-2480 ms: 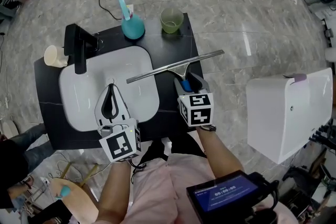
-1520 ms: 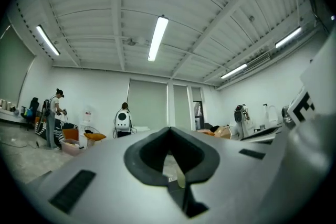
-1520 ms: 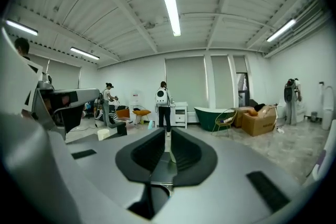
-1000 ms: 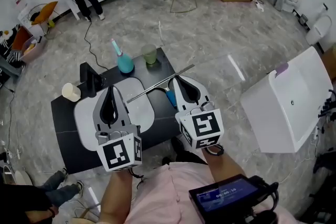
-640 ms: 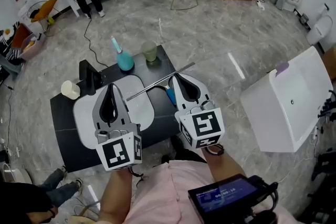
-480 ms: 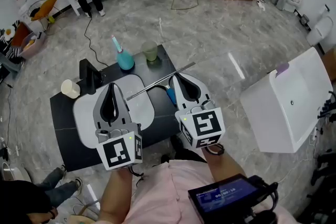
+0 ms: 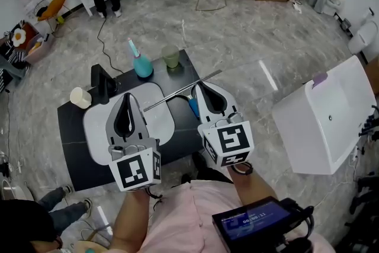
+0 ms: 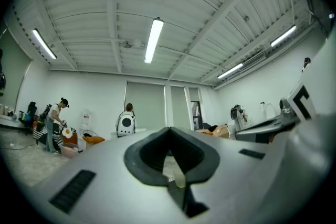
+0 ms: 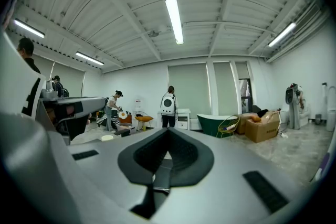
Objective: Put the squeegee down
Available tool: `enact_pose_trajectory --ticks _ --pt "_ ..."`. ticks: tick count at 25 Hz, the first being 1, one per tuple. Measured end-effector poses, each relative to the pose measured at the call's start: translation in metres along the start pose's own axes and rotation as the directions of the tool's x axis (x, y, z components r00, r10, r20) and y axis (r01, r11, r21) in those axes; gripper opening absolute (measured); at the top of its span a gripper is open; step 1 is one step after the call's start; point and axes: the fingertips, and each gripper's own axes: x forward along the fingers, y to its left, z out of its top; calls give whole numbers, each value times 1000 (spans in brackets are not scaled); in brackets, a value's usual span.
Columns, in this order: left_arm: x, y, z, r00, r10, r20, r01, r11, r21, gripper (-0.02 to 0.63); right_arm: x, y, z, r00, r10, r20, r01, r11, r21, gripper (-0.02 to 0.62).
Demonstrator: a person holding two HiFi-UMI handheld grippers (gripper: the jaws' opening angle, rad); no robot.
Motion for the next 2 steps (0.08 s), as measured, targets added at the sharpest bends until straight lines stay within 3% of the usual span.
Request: enact_pose_trajectory --ticks 2 --pt "-1 0 -1 1000 4 -2 -4 1000 0 9 0 -1 -1 1000 0 0 0 1000 0 -3"
